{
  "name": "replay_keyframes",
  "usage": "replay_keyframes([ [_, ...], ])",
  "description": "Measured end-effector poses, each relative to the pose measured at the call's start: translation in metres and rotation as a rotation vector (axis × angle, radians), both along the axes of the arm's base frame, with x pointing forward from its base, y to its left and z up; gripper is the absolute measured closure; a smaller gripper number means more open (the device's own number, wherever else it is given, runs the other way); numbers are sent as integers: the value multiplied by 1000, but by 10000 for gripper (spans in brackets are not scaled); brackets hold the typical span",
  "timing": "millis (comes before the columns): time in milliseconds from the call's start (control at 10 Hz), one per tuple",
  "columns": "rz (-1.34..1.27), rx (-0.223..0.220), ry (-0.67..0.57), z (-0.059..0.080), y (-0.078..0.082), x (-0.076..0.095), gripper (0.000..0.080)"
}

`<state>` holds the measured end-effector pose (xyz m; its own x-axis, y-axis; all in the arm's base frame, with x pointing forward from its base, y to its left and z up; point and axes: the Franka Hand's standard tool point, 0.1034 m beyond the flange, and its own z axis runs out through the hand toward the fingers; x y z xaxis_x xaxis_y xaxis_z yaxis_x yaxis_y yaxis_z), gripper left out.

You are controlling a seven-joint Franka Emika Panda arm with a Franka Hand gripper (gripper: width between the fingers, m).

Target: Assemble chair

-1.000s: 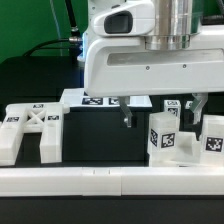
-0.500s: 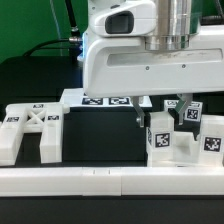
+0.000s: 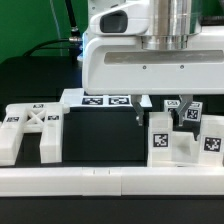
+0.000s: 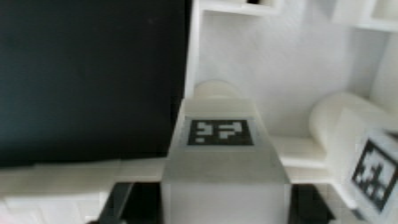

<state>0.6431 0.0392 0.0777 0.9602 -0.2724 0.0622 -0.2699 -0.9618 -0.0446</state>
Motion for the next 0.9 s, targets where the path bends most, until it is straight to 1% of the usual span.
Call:
replay_keyframes([
  [100, -110, 16, 0, 0, 0, 0, 509],
  [300, -269, 28, 3, 0, 2, 0, 509],
  [700, -662, 67, 18, 0, 3, 1, 509],
  [900, -702, 69, 19, 0, 3, 0, 504],
])
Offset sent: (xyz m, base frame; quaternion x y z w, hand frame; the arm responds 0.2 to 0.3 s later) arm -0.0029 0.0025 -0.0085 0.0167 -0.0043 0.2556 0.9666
